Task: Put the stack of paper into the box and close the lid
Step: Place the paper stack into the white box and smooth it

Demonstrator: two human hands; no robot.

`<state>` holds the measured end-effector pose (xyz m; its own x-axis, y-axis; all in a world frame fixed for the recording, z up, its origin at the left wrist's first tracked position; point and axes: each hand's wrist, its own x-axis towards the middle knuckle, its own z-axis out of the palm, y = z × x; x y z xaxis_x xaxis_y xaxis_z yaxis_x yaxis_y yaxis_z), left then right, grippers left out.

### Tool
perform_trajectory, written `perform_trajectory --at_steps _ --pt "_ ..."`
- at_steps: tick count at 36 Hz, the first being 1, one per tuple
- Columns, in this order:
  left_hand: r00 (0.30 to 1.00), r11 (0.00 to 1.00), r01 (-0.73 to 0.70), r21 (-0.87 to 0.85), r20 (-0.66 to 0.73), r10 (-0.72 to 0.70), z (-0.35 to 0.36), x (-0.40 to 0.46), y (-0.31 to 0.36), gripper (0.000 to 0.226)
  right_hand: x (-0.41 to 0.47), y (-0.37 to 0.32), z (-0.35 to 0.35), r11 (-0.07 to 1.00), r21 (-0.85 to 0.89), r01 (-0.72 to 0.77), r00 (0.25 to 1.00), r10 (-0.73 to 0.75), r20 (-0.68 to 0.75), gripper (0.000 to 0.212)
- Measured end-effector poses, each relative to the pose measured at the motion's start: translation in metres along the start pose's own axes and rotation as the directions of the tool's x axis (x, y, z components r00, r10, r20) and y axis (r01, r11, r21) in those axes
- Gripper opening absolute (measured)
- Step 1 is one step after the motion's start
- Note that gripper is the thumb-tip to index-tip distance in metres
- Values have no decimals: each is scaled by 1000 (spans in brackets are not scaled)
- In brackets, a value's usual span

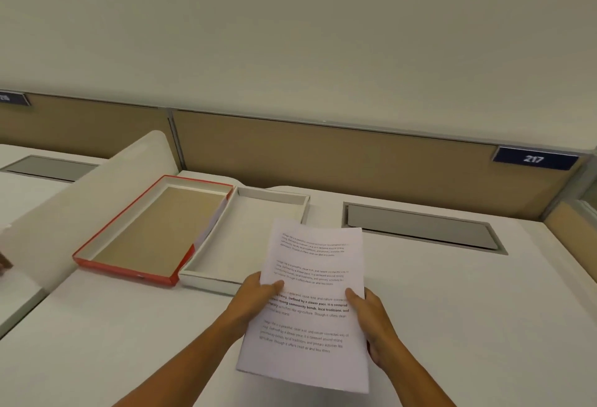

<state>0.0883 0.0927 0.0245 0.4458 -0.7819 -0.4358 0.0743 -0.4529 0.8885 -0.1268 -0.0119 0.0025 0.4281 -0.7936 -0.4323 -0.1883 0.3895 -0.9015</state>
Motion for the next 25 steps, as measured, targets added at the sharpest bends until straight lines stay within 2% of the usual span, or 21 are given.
perform_trajectory --at_steps 6,10,18,25 --pt "996 994 82 75 -36 -79 -57 36 22 33 31 -25 60 1000 -22 4 999 -5 -33 17" --pt "993 987 109 121 -64 -102 -90 61 36 32 48 -43 94 998 -61 1 998 -5 -55 15" --pt "984 980 26 197 -180 10 -135 106 60 30 80 -81 149 992 -126 -19 993 4 -121 17" --pt "983 973 18 230 -182 25 -156 144 72 29 121 -104 178 983 -150 -109 984 86 -153 27"
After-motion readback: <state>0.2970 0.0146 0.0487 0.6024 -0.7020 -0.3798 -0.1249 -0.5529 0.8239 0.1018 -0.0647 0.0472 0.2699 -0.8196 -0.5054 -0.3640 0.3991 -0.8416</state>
